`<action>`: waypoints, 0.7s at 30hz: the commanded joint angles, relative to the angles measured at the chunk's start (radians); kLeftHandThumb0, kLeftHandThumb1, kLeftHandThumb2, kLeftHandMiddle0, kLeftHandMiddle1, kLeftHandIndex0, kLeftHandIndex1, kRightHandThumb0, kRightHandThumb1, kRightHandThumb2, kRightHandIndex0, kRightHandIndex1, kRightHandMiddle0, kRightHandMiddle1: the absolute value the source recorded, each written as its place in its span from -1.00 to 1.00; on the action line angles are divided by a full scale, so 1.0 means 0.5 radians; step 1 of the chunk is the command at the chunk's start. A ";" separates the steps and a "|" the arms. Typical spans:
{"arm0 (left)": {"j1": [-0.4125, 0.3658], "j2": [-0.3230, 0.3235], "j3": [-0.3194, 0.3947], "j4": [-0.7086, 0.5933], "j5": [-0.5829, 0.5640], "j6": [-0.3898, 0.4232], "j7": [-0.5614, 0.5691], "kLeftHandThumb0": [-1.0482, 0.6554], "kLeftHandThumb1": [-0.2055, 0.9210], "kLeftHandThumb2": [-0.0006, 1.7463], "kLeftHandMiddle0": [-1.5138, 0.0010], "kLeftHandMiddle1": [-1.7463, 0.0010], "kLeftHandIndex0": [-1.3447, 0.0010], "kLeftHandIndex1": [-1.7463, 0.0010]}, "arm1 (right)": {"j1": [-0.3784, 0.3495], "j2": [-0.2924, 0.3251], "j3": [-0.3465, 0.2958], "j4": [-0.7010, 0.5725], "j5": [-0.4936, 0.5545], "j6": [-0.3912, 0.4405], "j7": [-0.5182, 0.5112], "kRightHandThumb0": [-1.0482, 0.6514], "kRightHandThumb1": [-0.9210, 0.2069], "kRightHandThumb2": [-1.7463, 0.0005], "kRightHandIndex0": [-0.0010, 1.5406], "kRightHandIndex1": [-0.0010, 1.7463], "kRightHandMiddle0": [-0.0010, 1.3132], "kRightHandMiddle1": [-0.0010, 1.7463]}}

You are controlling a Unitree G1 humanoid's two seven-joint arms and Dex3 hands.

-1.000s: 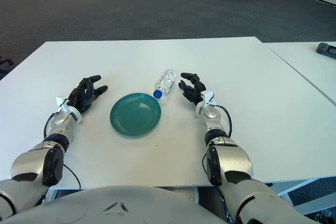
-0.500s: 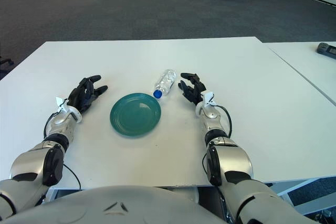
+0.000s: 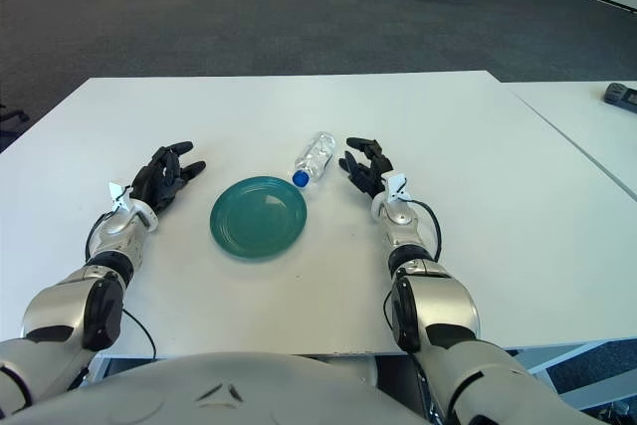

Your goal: Put the bottle into the plate.

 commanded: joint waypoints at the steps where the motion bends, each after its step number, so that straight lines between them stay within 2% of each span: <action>1: -0.019 -0.027 -0.011 0.032 0.026 0.033 0.037 -0.76 1.00 -0.13 0.50 0.38 0.92 -0.17 | -0.041 -0.061 0.037 -0.035 -0.084 -0.041 -0.161 -0.45 -1.00 0.36 -0.17 -0.48 -0.89 0.17; 7: -0.023 -0.044 -0.020 0.035 0.033 0.029 0.064 -0.76 1.00 -0.13 0.50 0.38 0.92 -0.18 | -0.091 -0.067 0.108 -0.063 -0.203 -0.179 -0.332 -0.47 -1.00 0.41 -0.25 -0.45 -0.90 0.18; 11: -0.025 -0.059 -0.018 0.035 0.028 0.032 0.066 -0.76 1.00 -0.13 0.50 0.39 0.92 -0.18 | -0.157 -0.122 0.178 -0.072 -0.306 -0.251 -0.403 -0.50 -1.00 0.41 -0.35 -0.50 -0.95 0.16; 15: -0.026 -0.072 -0.017 0.034 0.025 0.030 0.068 -0.76 1.00 -0.13 0.50 0.39 0.92 -0.18 | -0.258 -0.195 0.256 -0.072 -0.406 -0.305 -0.419 -0.55 -1.00 0.37 -0.41 -0.62 -0.99 0.07; 18: -0.030 -0.080 -0.014 0.034 0.023 0.030 0.069 -0.77 1.00 -0.13 0.50 0.39 0.91 -0.19 | -0.350 -0.215 0.302 -0.064 -0.456 -0.329 -0.389 -0.63 -1.00 0.30 -0.45 -0.80 -1.00 -0.09; 21: -0.035 -0.087 -0.009 0.034 0.018 0.037 0.068 -0.78 1.00 -0.12 0.49 0.38 0.91 -0.20 | -0.411 -0.227 0.351 -0.058 -0.497 -0.355 -0.350 -0.70 -1.00 0.25 -0.53 -0.90 -1.00 -0.22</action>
